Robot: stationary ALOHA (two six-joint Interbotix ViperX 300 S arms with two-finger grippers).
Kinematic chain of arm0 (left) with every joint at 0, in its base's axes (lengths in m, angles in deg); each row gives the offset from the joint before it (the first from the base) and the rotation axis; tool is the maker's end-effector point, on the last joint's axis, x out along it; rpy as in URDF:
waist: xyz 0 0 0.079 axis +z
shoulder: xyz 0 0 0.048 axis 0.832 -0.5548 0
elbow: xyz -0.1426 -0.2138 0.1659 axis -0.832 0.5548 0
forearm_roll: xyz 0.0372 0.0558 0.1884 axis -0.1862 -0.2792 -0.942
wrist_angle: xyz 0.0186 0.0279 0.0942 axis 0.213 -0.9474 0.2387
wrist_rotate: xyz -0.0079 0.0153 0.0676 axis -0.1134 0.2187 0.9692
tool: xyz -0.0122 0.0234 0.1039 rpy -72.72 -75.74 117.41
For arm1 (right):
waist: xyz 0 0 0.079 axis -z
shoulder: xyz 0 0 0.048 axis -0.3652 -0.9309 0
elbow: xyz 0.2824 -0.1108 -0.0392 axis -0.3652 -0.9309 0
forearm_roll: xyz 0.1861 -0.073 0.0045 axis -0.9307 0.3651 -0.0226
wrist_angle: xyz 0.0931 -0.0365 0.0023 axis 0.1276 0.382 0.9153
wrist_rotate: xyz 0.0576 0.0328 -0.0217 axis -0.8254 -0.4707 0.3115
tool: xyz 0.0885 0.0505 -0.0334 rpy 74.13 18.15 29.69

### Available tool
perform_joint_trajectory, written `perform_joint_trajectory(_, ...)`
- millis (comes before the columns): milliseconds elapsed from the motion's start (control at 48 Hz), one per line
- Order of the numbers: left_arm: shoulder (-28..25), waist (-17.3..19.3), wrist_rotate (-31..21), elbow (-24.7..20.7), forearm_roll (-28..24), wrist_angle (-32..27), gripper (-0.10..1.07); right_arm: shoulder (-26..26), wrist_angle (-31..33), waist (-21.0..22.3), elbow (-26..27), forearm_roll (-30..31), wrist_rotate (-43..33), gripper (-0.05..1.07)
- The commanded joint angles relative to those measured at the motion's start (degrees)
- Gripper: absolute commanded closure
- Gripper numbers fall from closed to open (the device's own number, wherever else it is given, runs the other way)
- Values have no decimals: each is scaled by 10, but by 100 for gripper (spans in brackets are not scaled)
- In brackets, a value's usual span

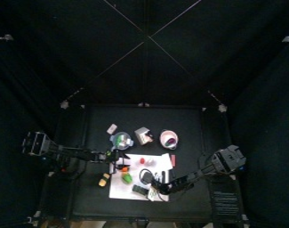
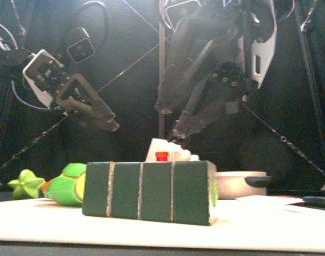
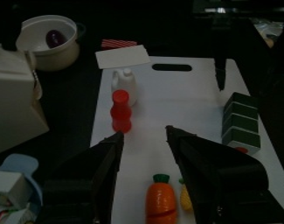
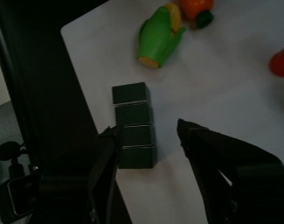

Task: Pick up green sushi roll

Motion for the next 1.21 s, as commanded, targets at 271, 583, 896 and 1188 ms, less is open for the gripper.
perform_joint_trajectory(271,40,2,2,54,32,51,15,-30,-16,-3,41,-18,0,15)
perform_joint_trajectory(583,44,4,3,55,33,51,15,-62,3,0,45,-45,2,15)
perform_joint_trajectory(896,44,4,0,55,33,50,15,-80,3,1,51,-44,1,16)
perform_joint_trajectory(1188,44,4,1,56,33,51,15,-84,4,6,52,-40,1,26)
